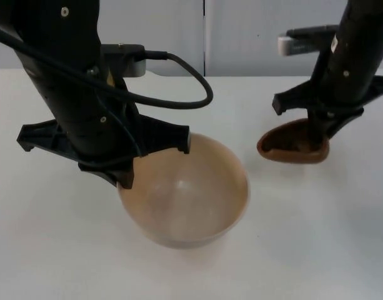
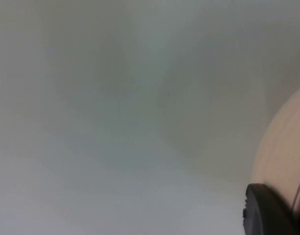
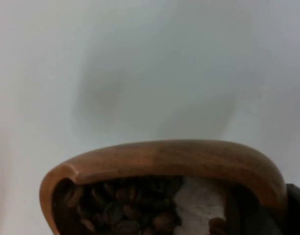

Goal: Pick up the bowl with the left hand and pour the coffee beans from the cup into the bowl with the right hand.

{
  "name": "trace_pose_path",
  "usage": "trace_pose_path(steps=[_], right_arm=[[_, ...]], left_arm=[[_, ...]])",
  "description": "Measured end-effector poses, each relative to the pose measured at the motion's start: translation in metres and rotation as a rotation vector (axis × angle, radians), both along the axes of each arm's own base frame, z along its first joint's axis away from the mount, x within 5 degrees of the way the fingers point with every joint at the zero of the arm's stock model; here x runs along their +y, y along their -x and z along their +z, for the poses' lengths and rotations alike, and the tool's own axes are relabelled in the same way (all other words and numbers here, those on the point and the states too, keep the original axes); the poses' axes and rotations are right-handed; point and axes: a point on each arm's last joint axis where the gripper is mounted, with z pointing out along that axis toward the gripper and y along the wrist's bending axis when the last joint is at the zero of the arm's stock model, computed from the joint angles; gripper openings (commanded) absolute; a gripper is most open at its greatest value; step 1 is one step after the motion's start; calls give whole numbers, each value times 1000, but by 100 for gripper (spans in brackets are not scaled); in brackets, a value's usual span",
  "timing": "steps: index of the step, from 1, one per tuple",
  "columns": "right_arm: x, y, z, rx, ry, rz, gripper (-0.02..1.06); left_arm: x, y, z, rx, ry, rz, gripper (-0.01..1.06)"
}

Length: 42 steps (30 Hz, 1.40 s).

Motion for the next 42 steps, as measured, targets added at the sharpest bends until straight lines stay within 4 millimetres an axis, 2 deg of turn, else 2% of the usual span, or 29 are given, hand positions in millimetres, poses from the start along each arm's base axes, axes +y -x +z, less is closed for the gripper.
trace_pose_path(steps=[1,5,6,9,10,12,15,16,20,22,27,30,34,40,42], right_arm=[[0,0,0,0,0,0,0],[6,-1,25,30,-25,88,0],[6,-1,25,30,-25,88,0],[7,-1,50,41,-28,137,0],[7,-1,50,41,-28,137,0],[8,0,70,48,-22,182,0],[11,-7,95,-15,-36,216,0],[11,-7,95,-15,-36,216,0],[13,-10,123,-102,-65,242,0],[13,-10,129,-117,-69,245,0],[10,-4,149,-165,-79,260,0],[5,7,169,-202,-88,267,0],[-2,23,181,-214,-90,271,0],[-12,45,175,-157,-63,293,0],[-13,47,173,-147,-59,294,0]], left_arm=[[0,0,0,0,0,0,0],[0,0,0,0,0,0,0],[0,0,0,0,0,0,0],[0,0,0,2,-1,0,0],[0,0,0,2,-1,0,0],[0,0,0,3,-2,0,0],[0,0,0,3,-2,0,0],[0,0,0,3,-2,0,0],[0,0,0,3,-2,0,0],[0,0,0,3,-2,0,0],[0,0,0,1,-1,0,0],[0,0,0,0,0,0,0],[0,0,0,0,0,0,0],[0,0,0,0,0,0,0],[0,0,0,0,0,0,0]])
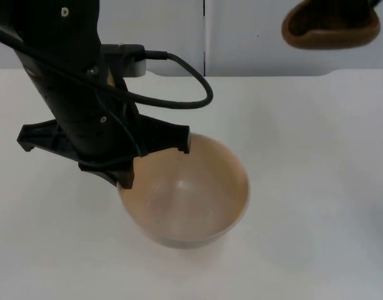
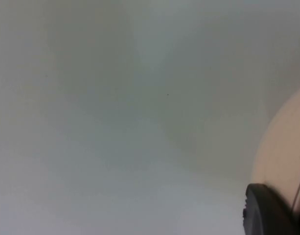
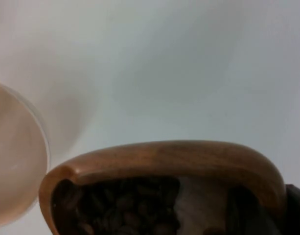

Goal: Pick up the bowl with the left hand and pour the coffee beans from the cup into the bowl with the right hand.

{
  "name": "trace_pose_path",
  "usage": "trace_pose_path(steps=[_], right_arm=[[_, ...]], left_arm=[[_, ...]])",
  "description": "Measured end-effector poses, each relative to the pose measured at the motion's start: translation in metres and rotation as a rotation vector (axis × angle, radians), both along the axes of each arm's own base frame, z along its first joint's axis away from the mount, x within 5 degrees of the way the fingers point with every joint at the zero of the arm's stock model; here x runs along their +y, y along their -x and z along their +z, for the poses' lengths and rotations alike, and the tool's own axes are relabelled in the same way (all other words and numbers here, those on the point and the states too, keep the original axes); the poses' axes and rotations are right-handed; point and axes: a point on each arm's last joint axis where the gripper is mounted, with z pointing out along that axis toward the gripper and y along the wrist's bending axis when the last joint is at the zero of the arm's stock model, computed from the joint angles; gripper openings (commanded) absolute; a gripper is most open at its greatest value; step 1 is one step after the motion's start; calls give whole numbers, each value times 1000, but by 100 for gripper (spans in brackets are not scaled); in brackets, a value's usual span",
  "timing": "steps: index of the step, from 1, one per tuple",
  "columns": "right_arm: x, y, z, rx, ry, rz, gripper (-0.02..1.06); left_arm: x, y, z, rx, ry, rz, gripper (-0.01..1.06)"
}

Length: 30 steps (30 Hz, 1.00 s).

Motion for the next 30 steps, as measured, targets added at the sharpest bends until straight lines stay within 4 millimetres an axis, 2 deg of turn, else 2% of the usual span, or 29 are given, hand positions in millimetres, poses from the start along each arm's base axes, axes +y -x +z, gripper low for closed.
trace_pose_path(steps=[10,14,15,18,19,24,30], right_arm=[[3,2,-4,-1,34,17,0],[26,13,-6,-26,94,94,0],[26,13,-6,-26,94,94,0],[51,24,-13,-44,155,174,0],[51,24,-13,-44,155,174,0],[81,35,-20,-109,269,254,0],[96,44,-17,-164,325,307,0]], left_arm=[[0,0,0,-3,2,0,0],[-1,-1,0,-7,6,-1,0],[-1,-1,0,-7,6,-1,0],[-1,-1,0,-9,7,-1,0],[-1,-1,0,-9,7,-1,0],[-1,-1,0,-11,8,-1,0],[-1,-1,0,-12,10,-1,0]])
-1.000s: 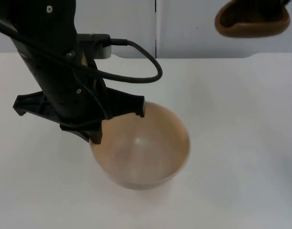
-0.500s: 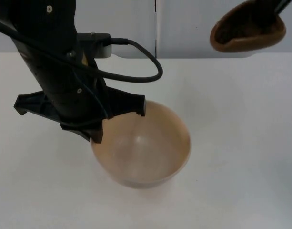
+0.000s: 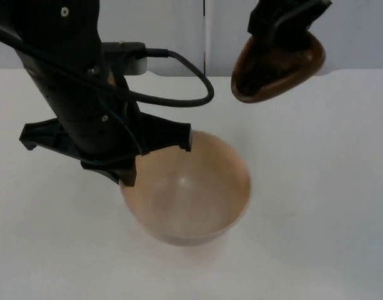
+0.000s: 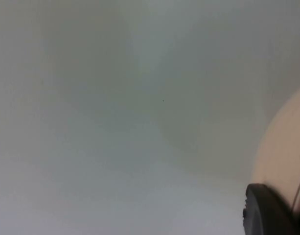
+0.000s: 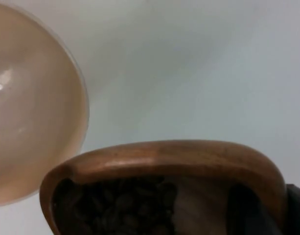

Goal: Pick up the bowl with the left hand and pour the coffee beans from the cup into the bowl with the right hand.

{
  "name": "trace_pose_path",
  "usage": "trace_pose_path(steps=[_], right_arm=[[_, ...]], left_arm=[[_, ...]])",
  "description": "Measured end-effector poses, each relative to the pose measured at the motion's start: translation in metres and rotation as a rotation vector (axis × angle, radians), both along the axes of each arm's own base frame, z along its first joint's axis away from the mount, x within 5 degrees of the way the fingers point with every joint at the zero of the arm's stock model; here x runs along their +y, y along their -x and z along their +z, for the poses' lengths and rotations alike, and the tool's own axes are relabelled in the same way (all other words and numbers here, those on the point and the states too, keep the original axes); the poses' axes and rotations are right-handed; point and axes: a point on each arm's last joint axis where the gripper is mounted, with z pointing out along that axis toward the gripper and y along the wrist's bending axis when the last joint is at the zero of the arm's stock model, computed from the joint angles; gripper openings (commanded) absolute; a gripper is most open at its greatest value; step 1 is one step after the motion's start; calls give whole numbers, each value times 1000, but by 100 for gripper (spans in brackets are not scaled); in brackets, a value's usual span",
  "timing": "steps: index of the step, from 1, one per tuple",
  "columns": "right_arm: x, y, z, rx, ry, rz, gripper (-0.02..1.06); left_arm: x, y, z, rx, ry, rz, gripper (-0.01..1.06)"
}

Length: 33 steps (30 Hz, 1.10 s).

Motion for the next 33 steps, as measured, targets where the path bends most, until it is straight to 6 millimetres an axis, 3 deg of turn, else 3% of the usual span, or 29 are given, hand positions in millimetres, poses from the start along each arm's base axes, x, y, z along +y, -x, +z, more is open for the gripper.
trace_pose_path(steps=[14,33], right_arm=[[32,26,13,-245,169,104,0],[48,41,22,-385,220,136,0]], left_arm=[[0,0,0,-2,1,0,0],[0,0,0,-2,1,0,0]])
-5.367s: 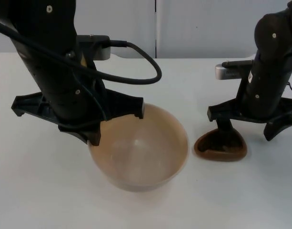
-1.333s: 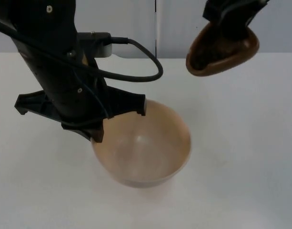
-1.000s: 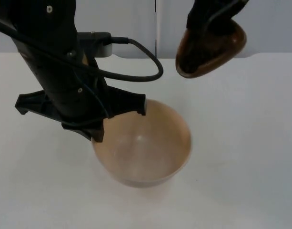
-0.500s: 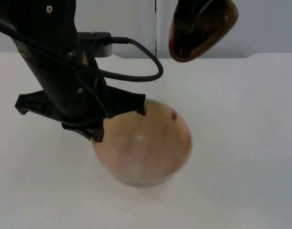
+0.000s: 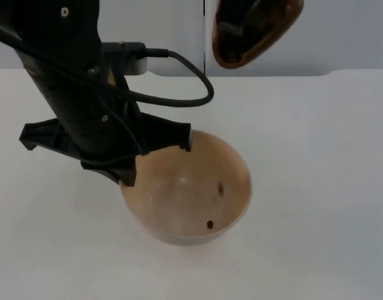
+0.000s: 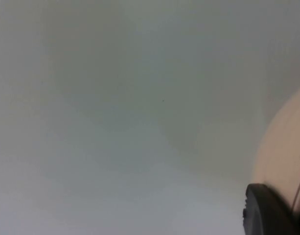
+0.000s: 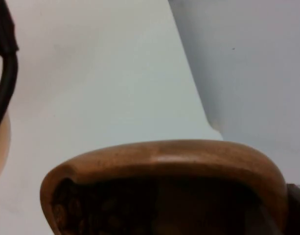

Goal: Pick up the bowl with the left hand and pour the coffee beans from the cup into the bowl with the right hand.

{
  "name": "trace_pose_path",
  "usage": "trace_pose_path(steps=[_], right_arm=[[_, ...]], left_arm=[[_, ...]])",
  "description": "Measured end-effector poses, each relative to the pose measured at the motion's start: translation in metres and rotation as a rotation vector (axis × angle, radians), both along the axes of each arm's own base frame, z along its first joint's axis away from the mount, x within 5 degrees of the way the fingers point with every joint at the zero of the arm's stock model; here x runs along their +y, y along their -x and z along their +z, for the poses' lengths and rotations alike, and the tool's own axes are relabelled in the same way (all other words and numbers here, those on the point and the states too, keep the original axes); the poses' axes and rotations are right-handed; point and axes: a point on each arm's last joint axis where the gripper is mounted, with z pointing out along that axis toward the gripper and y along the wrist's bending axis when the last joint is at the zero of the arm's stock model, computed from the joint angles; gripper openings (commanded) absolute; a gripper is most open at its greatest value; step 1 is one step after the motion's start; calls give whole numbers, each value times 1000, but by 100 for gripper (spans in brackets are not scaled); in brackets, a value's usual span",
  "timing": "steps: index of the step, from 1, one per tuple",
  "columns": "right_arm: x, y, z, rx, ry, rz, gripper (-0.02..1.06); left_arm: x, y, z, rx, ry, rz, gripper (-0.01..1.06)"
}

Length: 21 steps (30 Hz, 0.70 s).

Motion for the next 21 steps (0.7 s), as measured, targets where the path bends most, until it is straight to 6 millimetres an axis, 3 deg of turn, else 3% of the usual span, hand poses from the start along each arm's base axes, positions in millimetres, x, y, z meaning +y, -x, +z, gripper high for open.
trace_pose_path(steps=[21], right_arm=[[8,7,8,-108,44,30,0]], left_arm=[[0,0,0,1,1,1,0]])
